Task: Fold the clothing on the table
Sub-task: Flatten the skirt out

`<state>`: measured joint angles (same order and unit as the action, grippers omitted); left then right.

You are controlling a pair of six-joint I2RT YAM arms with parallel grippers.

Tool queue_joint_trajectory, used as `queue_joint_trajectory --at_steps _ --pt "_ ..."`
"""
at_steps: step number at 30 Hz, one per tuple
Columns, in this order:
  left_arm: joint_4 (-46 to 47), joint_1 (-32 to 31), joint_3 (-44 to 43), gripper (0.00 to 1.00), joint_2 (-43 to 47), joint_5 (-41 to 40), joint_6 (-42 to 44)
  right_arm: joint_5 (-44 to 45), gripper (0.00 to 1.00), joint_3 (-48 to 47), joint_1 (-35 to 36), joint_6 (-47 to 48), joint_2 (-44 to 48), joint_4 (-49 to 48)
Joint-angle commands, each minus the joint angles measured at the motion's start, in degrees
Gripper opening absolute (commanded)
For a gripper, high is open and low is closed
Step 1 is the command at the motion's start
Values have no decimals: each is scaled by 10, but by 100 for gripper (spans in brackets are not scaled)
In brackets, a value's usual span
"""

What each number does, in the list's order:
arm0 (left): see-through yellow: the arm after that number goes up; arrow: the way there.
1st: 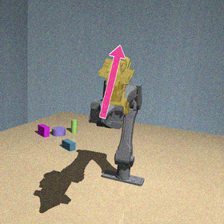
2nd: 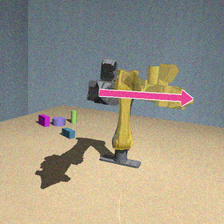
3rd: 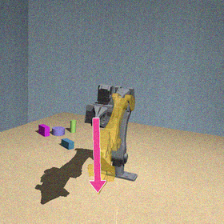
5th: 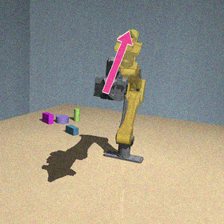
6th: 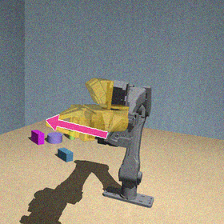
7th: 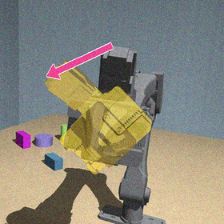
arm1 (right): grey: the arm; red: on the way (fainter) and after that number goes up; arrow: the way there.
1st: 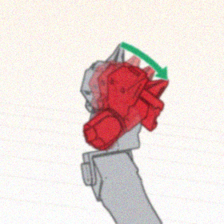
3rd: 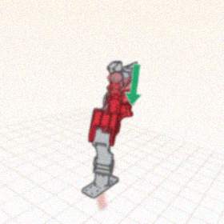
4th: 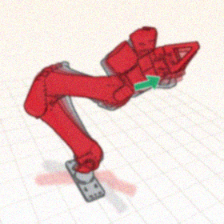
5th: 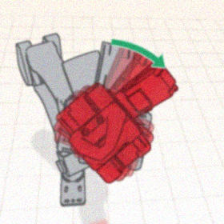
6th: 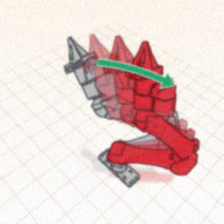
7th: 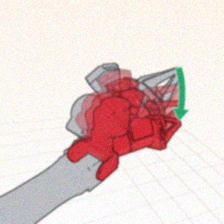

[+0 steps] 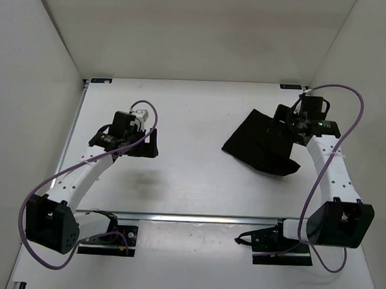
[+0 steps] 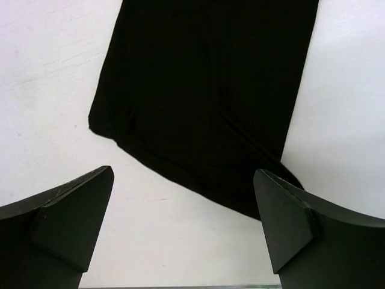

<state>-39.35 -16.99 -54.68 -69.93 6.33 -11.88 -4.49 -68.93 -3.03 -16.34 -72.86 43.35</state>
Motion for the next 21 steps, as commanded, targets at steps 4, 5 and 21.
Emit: queue_joint_trajectory --at_steps 4,5,21 --pt "33 -4 33 98 69 10 -13 65 99 -78 52 30 -61 1" --pt "28 -1 36 99 78 13 -9 55 99 -89 51 34 -73 7" --pt "123 -28 110 99 147 121 -75 24 99 -230 64 154 -344 -121"
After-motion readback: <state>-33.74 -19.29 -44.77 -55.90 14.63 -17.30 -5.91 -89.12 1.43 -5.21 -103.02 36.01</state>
